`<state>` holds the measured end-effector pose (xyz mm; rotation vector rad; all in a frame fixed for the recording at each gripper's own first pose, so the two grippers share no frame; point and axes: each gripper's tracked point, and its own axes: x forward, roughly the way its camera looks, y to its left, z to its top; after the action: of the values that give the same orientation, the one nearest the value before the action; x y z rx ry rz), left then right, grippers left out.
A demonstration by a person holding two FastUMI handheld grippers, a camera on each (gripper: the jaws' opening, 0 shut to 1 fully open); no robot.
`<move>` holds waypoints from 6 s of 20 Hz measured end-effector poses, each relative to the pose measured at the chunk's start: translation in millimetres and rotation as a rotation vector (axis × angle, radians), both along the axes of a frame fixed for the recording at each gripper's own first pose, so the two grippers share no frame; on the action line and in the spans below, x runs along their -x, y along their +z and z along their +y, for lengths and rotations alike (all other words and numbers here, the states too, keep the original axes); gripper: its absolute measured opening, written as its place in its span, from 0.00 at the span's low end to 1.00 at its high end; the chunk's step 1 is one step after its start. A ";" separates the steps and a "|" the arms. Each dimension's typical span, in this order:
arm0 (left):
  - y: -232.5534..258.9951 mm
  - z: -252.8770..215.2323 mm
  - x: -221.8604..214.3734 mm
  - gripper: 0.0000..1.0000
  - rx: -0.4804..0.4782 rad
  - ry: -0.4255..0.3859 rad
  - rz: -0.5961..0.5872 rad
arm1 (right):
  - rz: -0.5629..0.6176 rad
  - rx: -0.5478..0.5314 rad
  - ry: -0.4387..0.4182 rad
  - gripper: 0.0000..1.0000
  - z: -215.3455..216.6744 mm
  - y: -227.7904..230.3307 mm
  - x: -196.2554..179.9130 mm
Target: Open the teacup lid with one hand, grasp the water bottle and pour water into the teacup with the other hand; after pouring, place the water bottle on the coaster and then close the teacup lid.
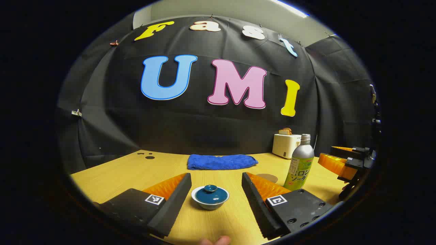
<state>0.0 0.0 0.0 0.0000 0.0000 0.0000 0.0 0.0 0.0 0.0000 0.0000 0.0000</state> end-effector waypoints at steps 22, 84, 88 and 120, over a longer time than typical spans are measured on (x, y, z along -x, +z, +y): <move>-26.0 0.4 -11.9 0.94 -0.035 -0.022 0.050 | 0.017 0.034 0.013 0.96 6.4 -13.7 -6.4; 5.5 91.6 12.4 0.30 0.188 0.104 0.004 | 0.098 0.128 0.047 0.79 43.3 -35.5 -61.3; 7.8 109.8 18.0 0.30 0.189 0.140 0.001 | 0.043 0.525 0.050 0.78 71.6 -12.2 -68.0; -0.8 138.6 22.1 0.30 0.239 0.182 0.024 | -0.115 1.745 0.228 0.78 164.7 -27.7 -80.8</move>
<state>-22.1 138.6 -0.8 -0.2395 0.0239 0.1823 80.8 164.7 -27.7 -1.7450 -0.1150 0.2284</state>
